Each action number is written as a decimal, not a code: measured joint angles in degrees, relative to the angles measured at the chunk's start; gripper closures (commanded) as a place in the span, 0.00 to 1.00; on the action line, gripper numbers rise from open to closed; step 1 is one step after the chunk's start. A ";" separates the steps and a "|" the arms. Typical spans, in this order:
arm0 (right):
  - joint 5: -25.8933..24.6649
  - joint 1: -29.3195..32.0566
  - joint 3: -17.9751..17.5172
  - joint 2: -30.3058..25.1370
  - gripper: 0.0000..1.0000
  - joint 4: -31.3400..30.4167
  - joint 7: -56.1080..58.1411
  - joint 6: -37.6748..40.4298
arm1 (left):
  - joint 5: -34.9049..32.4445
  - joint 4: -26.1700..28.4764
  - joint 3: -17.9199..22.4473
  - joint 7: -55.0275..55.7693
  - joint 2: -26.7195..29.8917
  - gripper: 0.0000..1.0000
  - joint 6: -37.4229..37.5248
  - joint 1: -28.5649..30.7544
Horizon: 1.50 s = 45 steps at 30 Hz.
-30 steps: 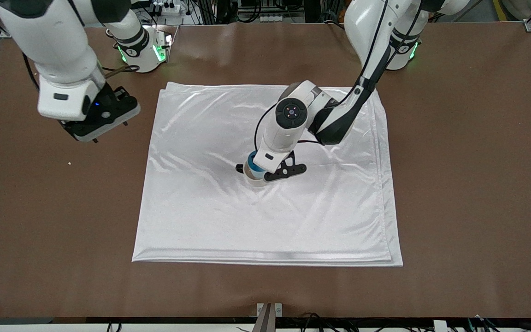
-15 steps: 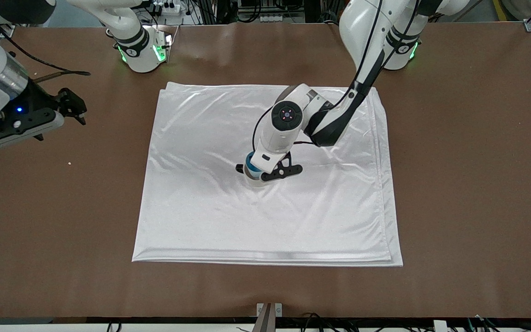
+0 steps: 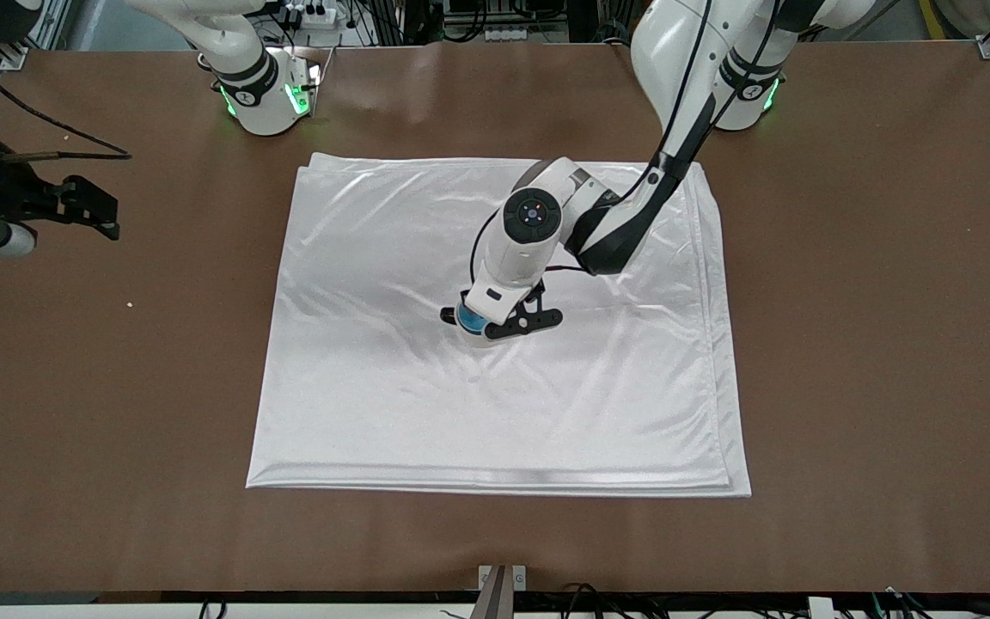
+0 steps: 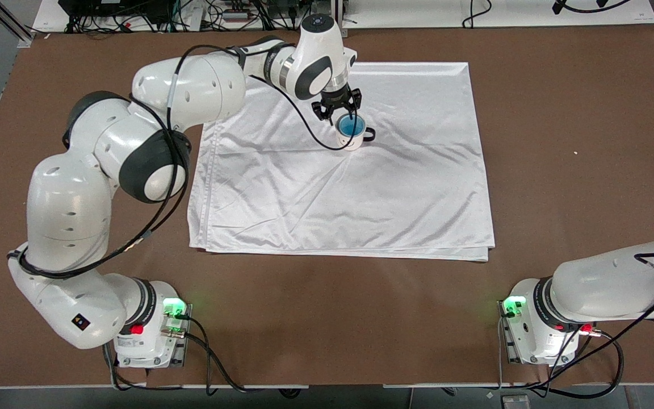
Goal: Place blue cup into white mug on cloth
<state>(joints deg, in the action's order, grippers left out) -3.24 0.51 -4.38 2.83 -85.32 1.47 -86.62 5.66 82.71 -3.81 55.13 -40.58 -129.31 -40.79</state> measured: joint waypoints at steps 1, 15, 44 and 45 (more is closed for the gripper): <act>0.14 0.01 0.48 0.00 0.00 0.00 0.00 0.00 | 0.00 -0.23 0.01 0.00 0.08 0.00 0.00 0.01; 0.26 0.42 2.57 -0.22 0.01 0.16 -1.25 0.15 | -3.38 -1.34 5.00 -1.26 4.98 0.00 1.65 6.48; 0.24 2.49 2.88 -6.31 0.00 -8.59 -5.22 -5.79 | -7.44 0.31 6.43 -40.13 13.05 0.00 20.14 31.88; 0.24 2.51 2.88 -6.31 0.00 -8.61 -5.45 -5.79 | -7.43 0.85 6.41 -40.47 13.72 0.00 20.28 32.39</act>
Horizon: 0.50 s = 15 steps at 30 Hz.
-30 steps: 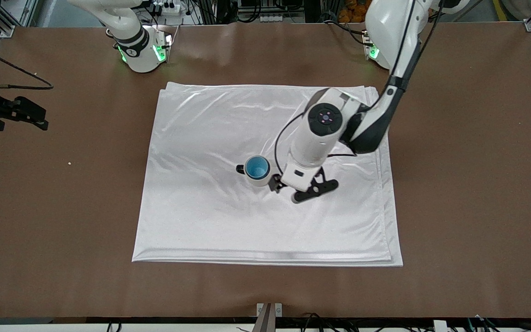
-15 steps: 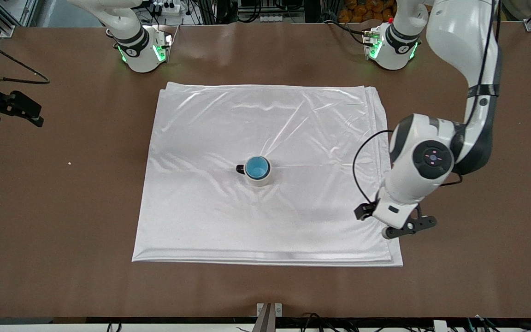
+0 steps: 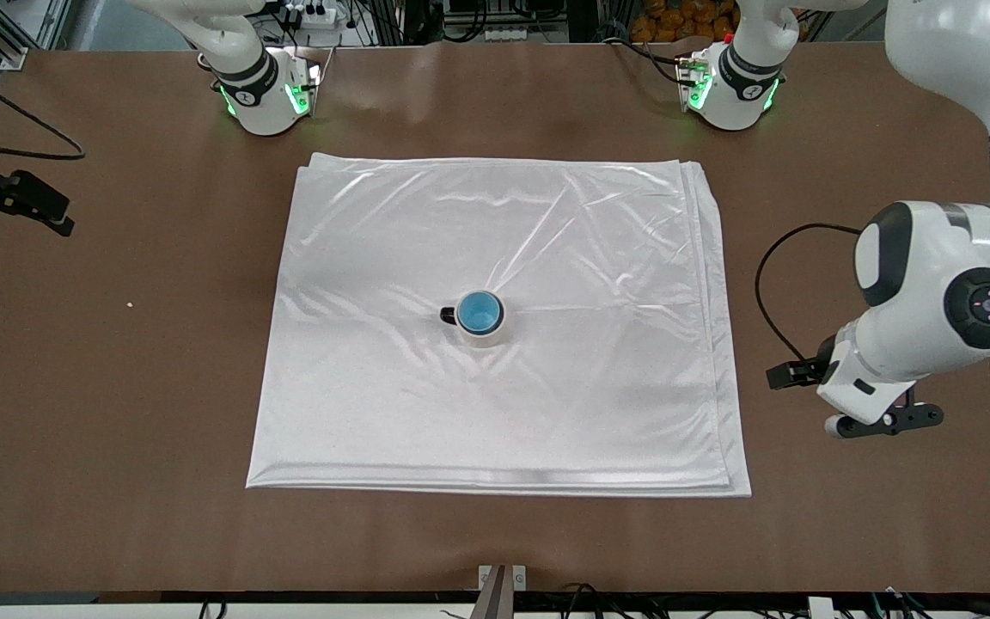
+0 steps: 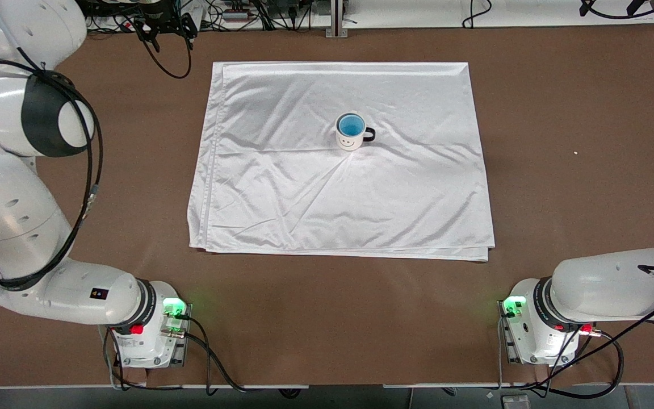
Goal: Place blue cup into white mug on cloth
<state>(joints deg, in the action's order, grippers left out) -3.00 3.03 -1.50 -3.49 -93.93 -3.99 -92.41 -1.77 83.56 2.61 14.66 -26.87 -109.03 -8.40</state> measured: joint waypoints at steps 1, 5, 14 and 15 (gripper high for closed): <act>0.00 0.02 0.00 0.00 0.00 -0.02 -0.16 0.00 | 0.01 0.61 -0.03 -0.37 0.75 0.00 0.09 0.60; 0.00 0.10 0.00 0.00 0.00 -0.03 -1.17 0.00 | 1.66 3.80 -0.58 -3.48 4.38 0.00 0.27 3.41; 0.00 0.16 0.00 -0.10 0.00 0.02 -1.82 -0.04 | 3.69 11.29 -0.90 -9.03 15.45 0.00 4.73 6.80; 0.00 0.16 0.00 -0.10 0.00 0.02 -1.86 -0.04 | 3.69 11.64 -0.92 -9.05 16.57 0.00 5.69 6.83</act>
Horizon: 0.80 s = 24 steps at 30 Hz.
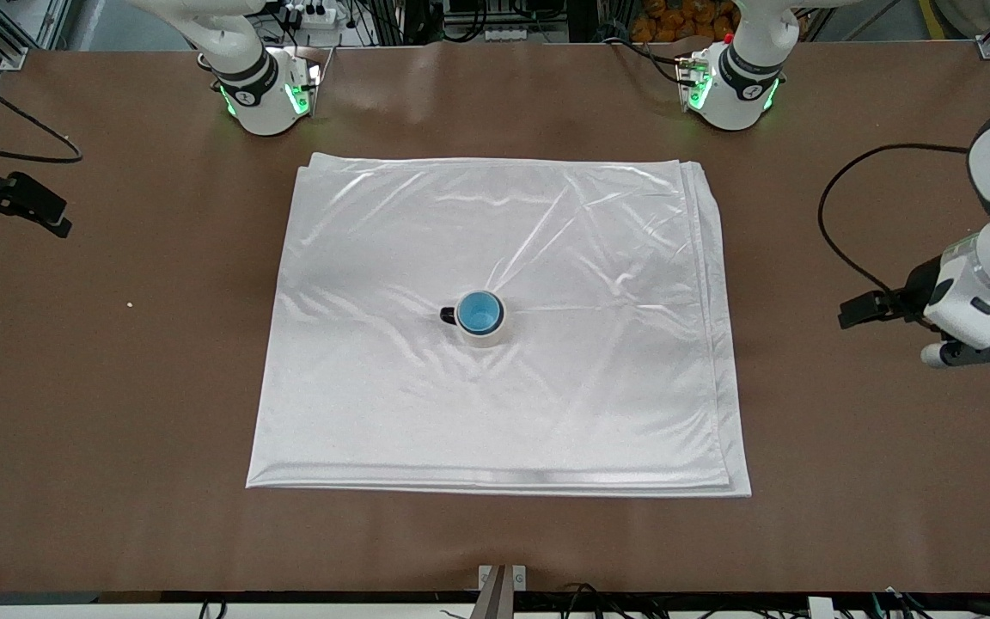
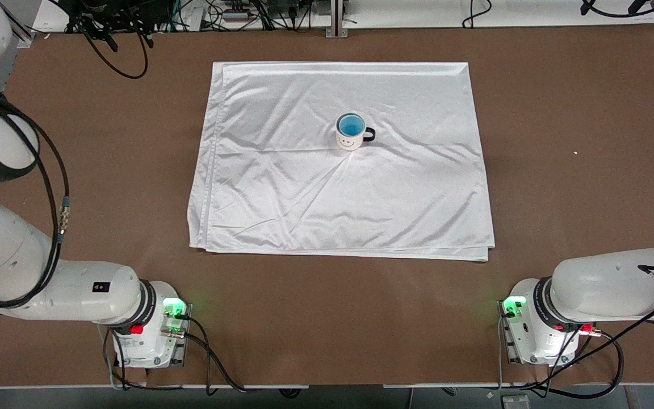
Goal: Place blue cup into white mug on cloth
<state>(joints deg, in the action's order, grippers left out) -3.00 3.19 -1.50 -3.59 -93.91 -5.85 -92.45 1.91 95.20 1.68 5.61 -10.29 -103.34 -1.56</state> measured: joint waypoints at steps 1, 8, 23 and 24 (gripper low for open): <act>0.00 0.00 0.00 0.00 0.00 0.00 -0.05 0.00 | 0.00 0.25 -0.02 -0.04 1.11 0.00 0.93 0.04; 0.00 0.00 0.00 0.00 0.00 0.00 -0.16 0.00 | 0.00 0.81 -0.03 -2.85 7.77 0.00 5.92 0.34; 0.00 0.23 0.00 0.00 0.00 0.00 -0.22 -0.12 | -1.73 0.24 -0.31 -4.35 12.86 0.00 6.95 0.37; 0.00 0.23 0.00 0.00 0.00 0.00 -0.22 -0.13 | -1.73 0.00 -0.37 -4.37 12.86 0.00 7.23 0.36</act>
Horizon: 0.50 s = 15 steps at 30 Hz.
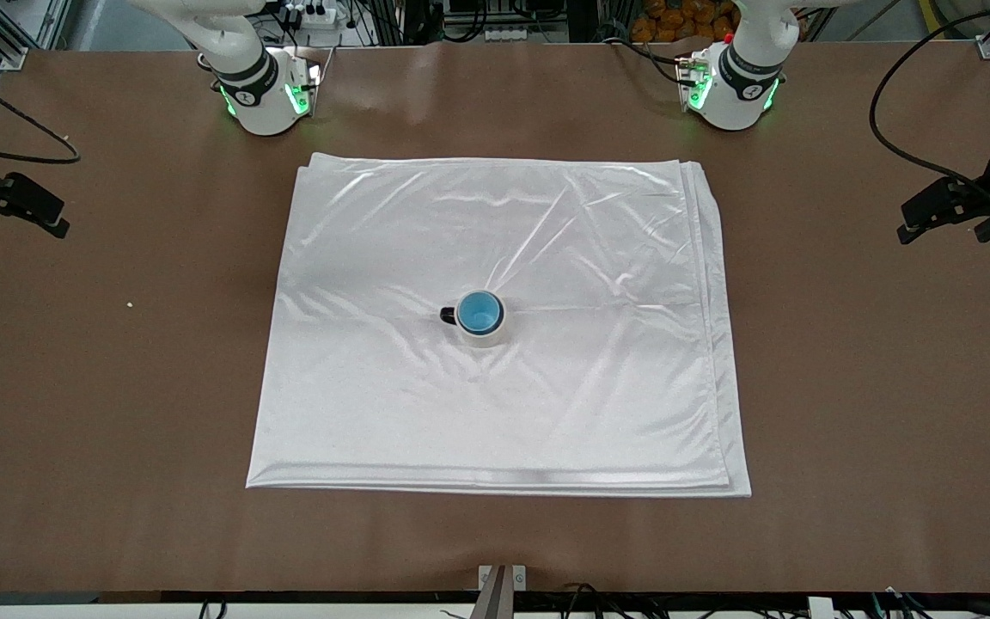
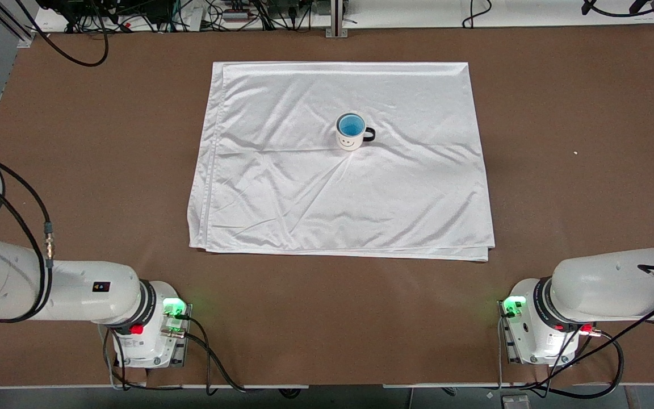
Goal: Place blue cup into white mug on cloth
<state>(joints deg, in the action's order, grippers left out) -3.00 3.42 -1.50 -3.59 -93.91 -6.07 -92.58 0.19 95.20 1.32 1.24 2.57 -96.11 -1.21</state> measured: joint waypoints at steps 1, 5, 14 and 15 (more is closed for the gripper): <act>0.00 0.01 0.00 0.00 0.00 0.00 -0.01 -0.01 | 0.00 -0.25 -0.05 -0.01 0.00 0.00 0.34 -0.02; 0.00 0.28 0.00 0.00 0.00 0.00 -0.05 -0.02 | 0.00 -1.40 -0.26 -0.02 0.00 0.00 1.82 -0.23; 0.02 0.74 0.02 0.00 0.00 0.00 -0.05 -0.03 | 0.00 -2.18 -0.68 -0.02 -0.03 0.00 2.66 -0.55; 0.02 0.75 0.02 0.00 0.00 0.00 -0.05 -0.03 | 0.00 -2.18 -0.68 -0.02 -0.04 0.00 2.67 -0.55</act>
<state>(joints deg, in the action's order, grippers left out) -2.98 4.16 -1.48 -3.59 -93.91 -6.12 -92.61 0.19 93.02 0.64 1.22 2.53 -93.44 -1.76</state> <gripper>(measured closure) 0.000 0.000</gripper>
